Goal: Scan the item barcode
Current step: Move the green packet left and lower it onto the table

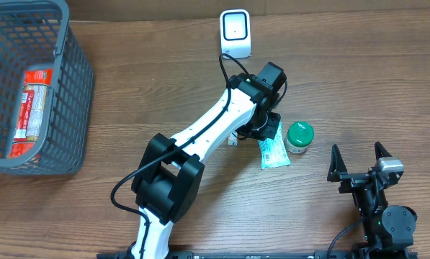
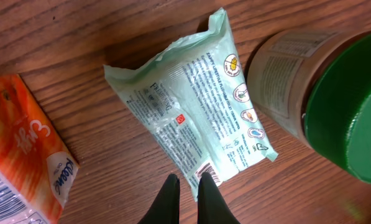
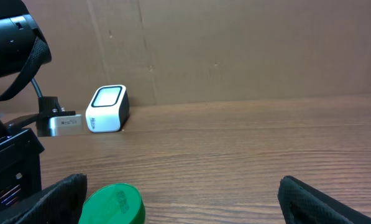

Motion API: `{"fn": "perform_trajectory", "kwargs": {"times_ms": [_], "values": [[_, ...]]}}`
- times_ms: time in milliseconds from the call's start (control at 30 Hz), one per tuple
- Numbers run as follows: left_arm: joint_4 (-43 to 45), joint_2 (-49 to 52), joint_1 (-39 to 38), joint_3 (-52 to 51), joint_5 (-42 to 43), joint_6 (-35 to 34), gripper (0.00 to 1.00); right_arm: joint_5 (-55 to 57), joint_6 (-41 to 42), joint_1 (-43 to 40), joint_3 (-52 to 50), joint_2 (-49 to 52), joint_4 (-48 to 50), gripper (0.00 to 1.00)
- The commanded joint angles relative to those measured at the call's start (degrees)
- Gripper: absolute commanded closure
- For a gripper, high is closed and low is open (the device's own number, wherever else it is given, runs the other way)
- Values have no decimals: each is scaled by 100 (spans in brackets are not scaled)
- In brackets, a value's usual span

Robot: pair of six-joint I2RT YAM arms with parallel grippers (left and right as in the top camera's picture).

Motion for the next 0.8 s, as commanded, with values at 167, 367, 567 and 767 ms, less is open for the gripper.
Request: {"fn": "perform_trajectory", "kwargs": {"times_ms": [167, 367, 567, 767], "values": [[474, -236, -168, -328, -72, -365, 96, 9, -7, -22, -61, -46, 35, 0], [1202, -236, -238, -898, 138, -468, 95, 9, -4, -22, -61, -46, 35, 0], [1311, -236, -240, -970, 195, -468, 96, 9, -7, -22, -61, -46, 35, 0], [1180, -238, -203, -673, 229, -468, 96, 9, -7, -22, -61, -46, 35, 0]]}}
